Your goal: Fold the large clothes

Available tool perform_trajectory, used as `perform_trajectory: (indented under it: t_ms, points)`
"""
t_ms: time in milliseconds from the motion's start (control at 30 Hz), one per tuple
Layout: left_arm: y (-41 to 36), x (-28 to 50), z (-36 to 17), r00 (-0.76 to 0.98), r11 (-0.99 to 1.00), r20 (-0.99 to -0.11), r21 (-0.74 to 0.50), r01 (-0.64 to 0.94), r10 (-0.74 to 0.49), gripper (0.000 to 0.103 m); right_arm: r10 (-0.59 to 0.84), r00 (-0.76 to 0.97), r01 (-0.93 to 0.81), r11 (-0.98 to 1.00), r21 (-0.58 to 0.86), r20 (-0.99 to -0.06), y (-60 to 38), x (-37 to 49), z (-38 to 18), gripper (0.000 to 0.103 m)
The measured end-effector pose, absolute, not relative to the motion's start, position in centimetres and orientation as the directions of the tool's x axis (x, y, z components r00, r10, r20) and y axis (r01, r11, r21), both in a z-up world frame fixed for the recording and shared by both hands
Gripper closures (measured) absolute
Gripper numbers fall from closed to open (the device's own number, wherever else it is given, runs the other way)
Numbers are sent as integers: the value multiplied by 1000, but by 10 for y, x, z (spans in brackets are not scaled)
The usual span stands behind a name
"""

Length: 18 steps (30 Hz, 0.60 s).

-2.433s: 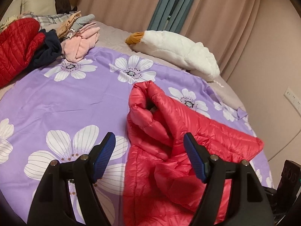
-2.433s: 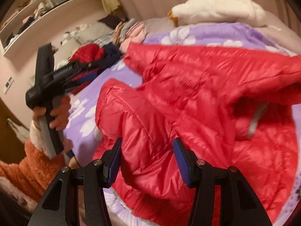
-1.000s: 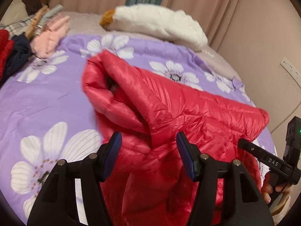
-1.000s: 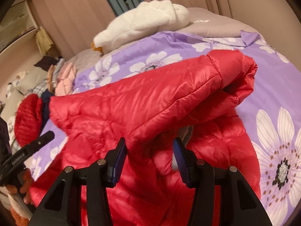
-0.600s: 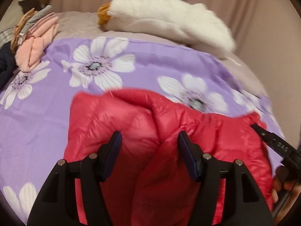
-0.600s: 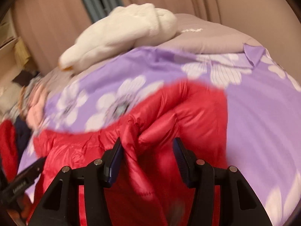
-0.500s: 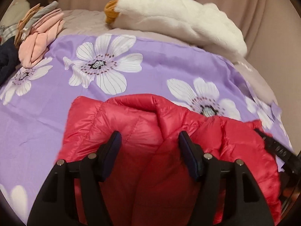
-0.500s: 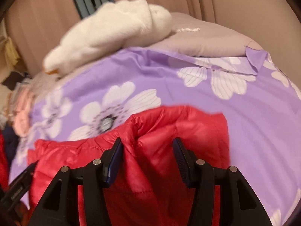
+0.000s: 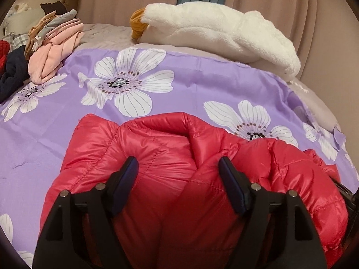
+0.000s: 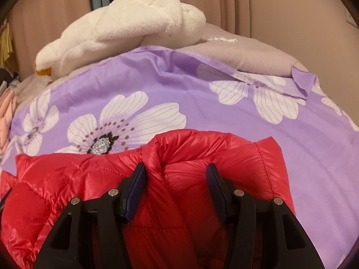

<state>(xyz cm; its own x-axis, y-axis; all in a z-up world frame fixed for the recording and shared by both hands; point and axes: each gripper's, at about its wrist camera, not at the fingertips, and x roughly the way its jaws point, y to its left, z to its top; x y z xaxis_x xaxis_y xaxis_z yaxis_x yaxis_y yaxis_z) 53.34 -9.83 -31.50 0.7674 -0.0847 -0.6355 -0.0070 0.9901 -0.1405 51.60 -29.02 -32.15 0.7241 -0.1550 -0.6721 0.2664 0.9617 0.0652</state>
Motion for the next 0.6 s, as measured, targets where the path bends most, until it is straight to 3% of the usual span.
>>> perform_trajectory:
  t_ms: [167, 233, 300, 400, 500, 600]
  points:
    - [-94, 518, -290, 687, 999, -726, -34, 9, -31, 24, -143, 673, 253, 967, 44, -725, -290, 505, -303, 49]
    - [-71, 488, -268, 669, 992, -735, -124, 24, -108, 26, -99, 661, 268, 957, 110, -744, -299, 473, -284, 48]
    - [-36, 446, -247, 680, 970, -709, -242, 16, -188, 21, -59, 685, 259, 951, 168, -726, -310, 431, -269, 37]
    - [13, 381, -234, 680, 947, -697, -320, -11, -228, 11, -39, 728, 259, 940, 222, -684, -337, 352, -261, 20]
    - [51, 325, -242, 685, 950, -709, -301, -79, -167, 11, -65, 720, 306, 923, 232, -690, -362, 278, -273, 17]
    - [74, 284, -261, 658, 965, -750, -217, -149, -67, 11, -87, 644, 347, 918, 189, -760, -380, 220, -303, 17]
